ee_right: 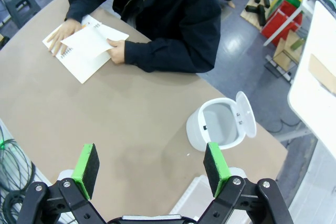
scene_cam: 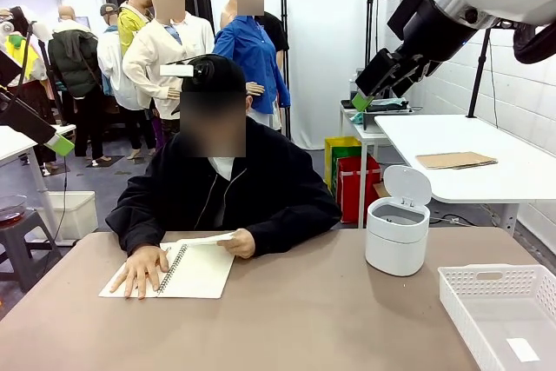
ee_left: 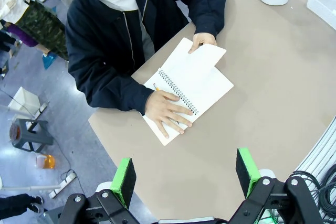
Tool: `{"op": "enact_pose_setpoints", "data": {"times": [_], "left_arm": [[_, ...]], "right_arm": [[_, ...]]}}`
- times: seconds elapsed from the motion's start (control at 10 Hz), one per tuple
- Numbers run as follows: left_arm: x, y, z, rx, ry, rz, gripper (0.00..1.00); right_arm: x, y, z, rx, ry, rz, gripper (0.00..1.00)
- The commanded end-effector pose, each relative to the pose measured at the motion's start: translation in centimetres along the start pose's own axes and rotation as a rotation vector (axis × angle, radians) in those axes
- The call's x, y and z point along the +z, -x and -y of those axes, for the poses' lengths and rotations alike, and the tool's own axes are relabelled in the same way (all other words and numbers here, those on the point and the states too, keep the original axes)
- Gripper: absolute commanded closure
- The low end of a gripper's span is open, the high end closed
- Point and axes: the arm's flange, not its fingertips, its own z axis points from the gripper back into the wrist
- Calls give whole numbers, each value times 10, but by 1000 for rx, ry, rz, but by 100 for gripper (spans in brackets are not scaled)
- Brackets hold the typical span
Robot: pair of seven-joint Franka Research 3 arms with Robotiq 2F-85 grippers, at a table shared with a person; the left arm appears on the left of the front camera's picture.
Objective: Sort the paper based on its condition.
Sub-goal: If a person hands you a paper, place it in the Organizing basket , and if it's crumpled, put it in the Trash can.
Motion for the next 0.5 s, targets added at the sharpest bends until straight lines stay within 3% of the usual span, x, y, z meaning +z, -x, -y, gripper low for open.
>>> {"op": "enact_pose_setpoints", "data": {"times": [0.0,0.4], "left_arm": [[2,0,0,-2,11,-4,0],[2,0,0,-2,11,-4,0]], "right_arm": [[0,0,0,2,1,0,0],[0,0,0,2,1,0,0]]}}
